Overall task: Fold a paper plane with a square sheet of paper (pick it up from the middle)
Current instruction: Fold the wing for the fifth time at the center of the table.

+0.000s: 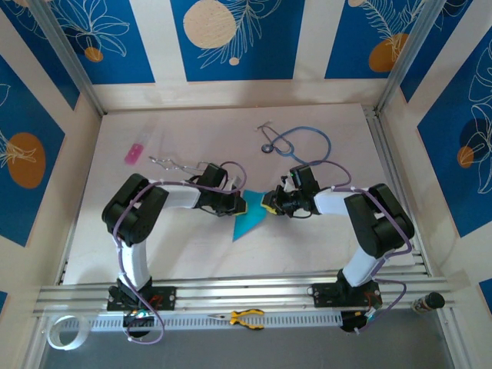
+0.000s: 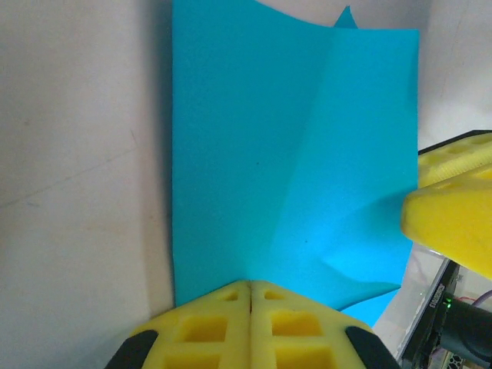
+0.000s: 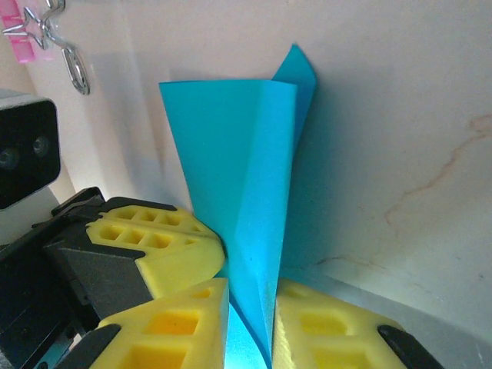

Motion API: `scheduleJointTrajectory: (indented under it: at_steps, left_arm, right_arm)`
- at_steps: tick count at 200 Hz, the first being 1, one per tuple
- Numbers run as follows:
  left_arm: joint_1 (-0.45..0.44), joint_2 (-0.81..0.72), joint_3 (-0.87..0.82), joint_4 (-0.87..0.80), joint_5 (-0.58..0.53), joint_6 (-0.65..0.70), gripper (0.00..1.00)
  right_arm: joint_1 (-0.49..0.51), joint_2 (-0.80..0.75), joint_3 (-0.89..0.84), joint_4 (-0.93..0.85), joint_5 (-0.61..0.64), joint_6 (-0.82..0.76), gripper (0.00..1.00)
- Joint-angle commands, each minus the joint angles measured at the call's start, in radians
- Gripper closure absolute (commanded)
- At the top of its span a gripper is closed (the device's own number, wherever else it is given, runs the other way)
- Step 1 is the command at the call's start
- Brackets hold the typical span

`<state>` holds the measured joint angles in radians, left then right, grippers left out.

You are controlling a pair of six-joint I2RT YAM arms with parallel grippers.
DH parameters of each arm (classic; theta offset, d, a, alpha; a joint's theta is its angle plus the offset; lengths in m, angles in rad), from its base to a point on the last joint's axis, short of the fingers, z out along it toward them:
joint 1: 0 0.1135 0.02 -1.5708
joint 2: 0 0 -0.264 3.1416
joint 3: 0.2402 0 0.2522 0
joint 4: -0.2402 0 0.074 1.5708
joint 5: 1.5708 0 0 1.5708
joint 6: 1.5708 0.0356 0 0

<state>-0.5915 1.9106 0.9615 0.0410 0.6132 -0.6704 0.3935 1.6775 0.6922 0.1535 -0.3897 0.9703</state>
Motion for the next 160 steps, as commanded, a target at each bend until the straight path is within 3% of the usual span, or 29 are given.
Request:
scheduleJointTrajectory:
  at_steps: [1, 64, 115, 133, 160]
  left_arm:
    - [-0.007, 0.028, -0.03, -0.023, -0.003, 0.032, 0.98]
    - [-0.006, 0.022, -0.026, -0.019, 0.001, 0.036, 0.98]
    - [-0.005, -0.015, -0.039, 0.02, -0.002, 0.018, 0.98]
    - [-0.007, -0.052, -0.046, 0.042, -0.013, 0.008, 0.94]
    - [-0.006, -0.131, -0.066, 0.058, -0.056, 0.016, 0.81]
  right_arm:
    - [-0.013, 0.03, 0.025, -0.004, -0.043, -0.04, 0.77]
    - [-0.028, 0.083, 0.072, -0.028, -0.083, -0.117, 0.76]
    - [-0.041, 0.097, 0.086, -0.048, -0.085, -0.133, 0.86]
    - [-0.042, 0.082, 0.08, -0.05, -0.074, -0.126, 0.89]
    - [-0.042, 0.043, 0.062, -0.05, -0.05, -0.092, 0.92]
